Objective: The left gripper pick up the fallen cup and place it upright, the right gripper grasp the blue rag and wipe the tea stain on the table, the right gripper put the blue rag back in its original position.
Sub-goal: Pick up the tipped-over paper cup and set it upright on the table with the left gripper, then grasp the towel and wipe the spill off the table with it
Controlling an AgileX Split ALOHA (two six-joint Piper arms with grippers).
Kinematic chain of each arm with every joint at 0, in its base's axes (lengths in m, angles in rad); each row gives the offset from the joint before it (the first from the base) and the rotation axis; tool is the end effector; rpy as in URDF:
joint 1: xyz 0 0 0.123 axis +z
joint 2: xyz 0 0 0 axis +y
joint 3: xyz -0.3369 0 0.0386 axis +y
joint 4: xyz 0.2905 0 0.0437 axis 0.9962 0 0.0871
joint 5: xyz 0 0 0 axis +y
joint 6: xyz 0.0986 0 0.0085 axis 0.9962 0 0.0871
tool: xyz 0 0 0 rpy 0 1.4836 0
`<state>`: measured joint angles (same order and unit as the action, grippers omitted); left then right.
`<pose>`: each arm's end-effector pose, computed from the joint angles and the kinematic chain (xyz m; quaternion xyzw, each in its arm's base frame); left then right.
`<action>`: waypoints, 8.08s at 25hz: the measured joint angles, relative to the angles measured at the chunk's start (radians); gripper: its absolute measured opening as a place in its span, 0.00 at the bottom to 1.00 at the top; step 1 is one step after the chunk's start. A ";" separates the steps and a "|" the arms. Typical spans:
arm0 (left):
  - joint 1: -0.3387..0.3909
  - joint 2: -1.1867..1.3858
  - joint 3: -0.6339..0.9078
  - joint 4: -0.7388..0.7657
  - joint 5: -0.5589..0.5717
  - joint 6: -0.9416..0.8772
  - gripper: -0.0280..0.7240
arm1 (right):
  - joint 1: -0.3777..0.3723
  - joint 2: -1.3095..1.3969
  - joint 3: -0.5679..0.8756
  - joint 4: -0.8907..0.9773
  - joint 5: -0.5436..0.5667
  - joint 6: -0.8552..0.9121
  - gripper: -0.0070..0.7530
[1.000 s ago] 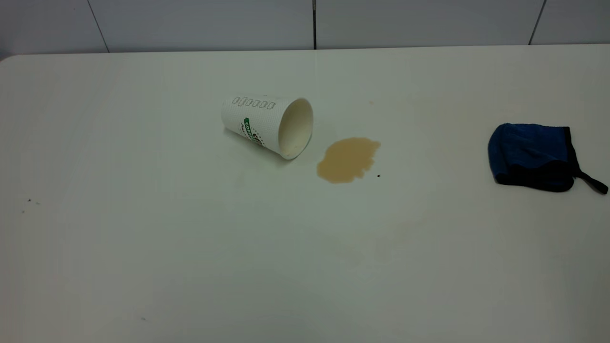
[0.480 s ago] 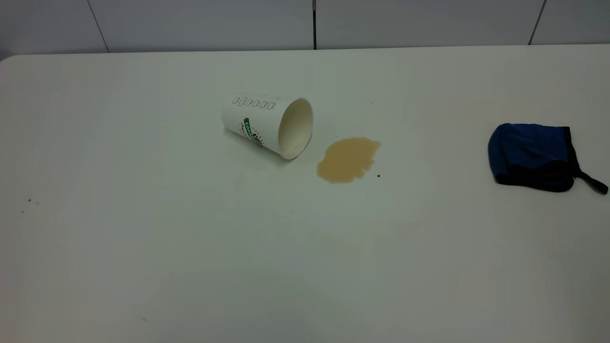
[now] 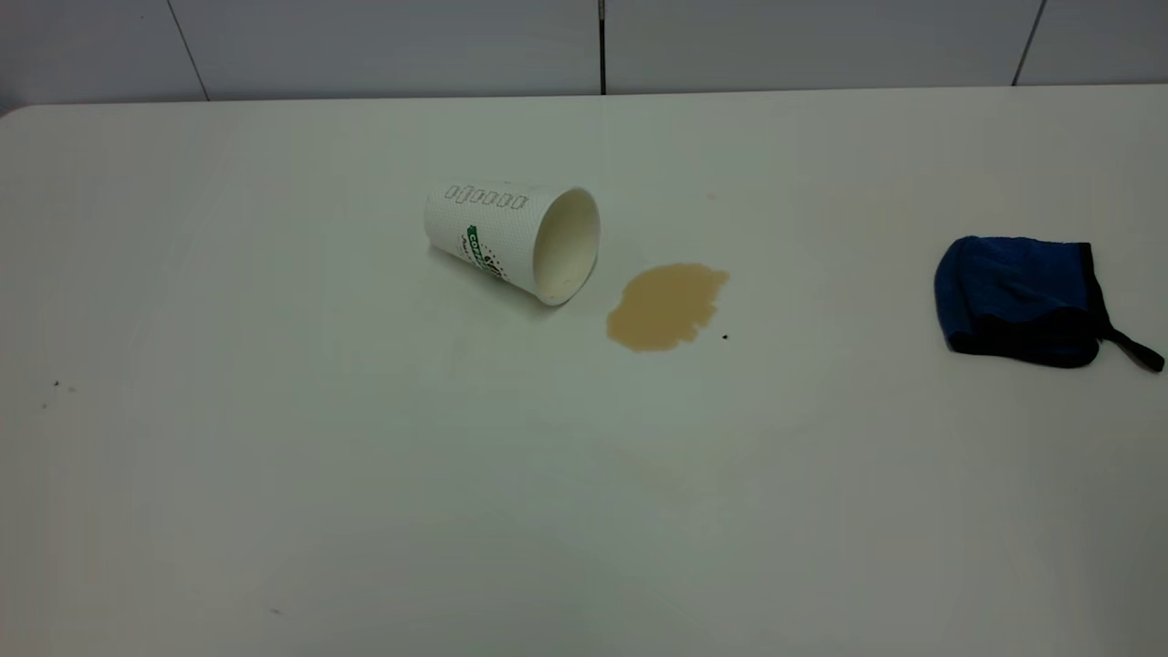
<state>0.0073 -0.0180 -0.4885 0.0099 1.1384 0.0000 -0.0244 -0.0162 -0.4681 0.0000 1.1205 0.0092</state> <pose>-0.0201 0.0007 0.2833 -0.0036 0.8712 0.0067 0.4908 -0.0164 0.0004 0.2783 0.0147 0.8722 -0.0037 0.4889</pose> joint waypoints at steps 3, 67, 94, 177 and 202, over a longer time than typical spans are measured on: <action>0.000 0.000 0.000 0.000 0.000 0.000 0.75 | 0.000 0.000 0.000 0.000 0.000 0.000 0.78; -0.584 1.968 -0.765 0.551 -0.626 -0.569 0.75 | 0.000 0.000 0.000 0.000 0.000 0.000 0.78; -0.751 2.485 -1.227 0.839 -0.519 -0.760 0.36 | 0.000 0.000 0.000 0.000 0.000 0.000 0.78; -0.175 2.628 -1.755 -0.364 -0.213 0.136 0.11 | 0.000 0.000 0.000 0.000 0.000 0.000 0.78; -0.175 2.502 -1.764 -0.238 -0.118 0.163 0.88 | 0.000 0.000 0.000 0.000 0.000 0.000 0.78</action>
<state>-0.1682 2.4840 -2.2522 -0.2279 1.0202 0.1633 -0.0244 -0.0162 -0.4681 0.0000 1.1205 0.0092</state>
